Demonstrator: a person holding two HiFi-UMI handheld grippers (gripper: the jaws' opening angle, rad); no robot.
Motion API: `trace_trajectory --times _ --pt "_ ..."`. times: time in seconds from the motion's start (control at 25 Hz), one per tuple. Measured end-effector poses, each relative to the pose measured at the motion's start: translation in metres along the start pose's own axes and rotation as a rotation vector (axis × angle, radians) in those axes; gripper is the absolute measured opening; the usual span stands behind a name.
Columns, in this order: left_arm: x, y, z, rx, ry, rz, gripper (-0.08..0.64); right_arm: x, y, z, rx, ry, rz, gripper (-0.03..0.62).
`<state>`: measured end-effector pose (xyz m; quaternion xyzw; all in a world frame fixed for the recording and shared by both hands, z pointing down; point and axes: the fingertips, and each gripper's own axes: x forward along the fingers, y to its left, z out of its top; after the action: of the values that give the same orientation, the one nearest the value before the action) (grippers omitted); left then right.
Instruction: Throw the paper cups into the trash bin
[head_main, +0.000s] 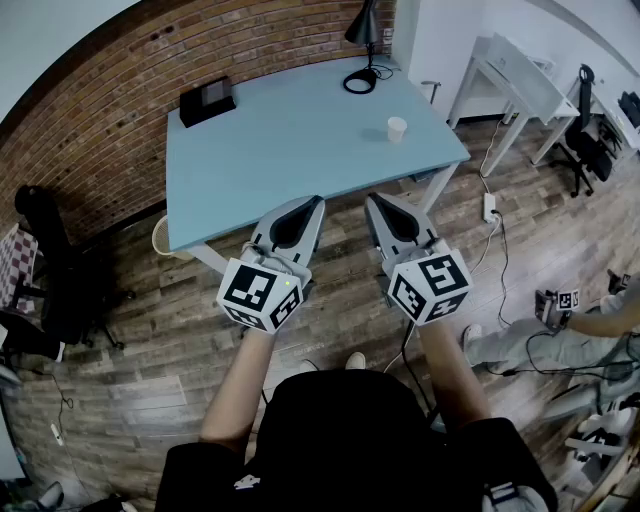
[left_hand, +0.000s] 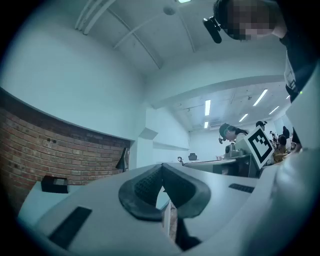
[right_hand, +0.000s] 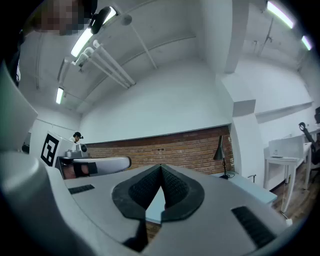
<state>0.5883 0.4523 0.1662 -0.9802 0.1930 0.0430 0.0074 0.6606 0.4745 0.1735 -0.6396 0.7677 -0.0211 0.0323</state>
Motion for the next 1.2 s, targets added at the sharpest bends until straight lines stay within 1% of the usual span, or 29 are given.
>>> trace_trajectory --times 0.12,0.28,0.48,0.92,1.2 --pt "-0.001 -0.003 0.001 0.000 -0.001 0.005 0.009 -0.003 0.004 -0.001 -0.002 -0.002 0.017 0.003" --pt "-0.002 -0.004 0.000 -0.004 0.001 0.008 0.009 -0.005 0.008 -0.005 -0.023 0.006 0.019 0.002" --pt "0.000 -0.011 -0.005 -0.008 0.010 0.018 0.009 -0.013 0.004 -0.008 -0.015 0.008 0.025 0.003" --pt "0.018 -0.031 -0.013 -0.006 0.030 0.045 0.009 -0.029 -0.023 -0.011 0.000 0.007 0.041 0.003" --pt "0.023 -0.046 -0.028 -0.004 0.051 0.050 0.009 -0.040 -0.036 -0.021 0.008 0.009 0.043 0.003"
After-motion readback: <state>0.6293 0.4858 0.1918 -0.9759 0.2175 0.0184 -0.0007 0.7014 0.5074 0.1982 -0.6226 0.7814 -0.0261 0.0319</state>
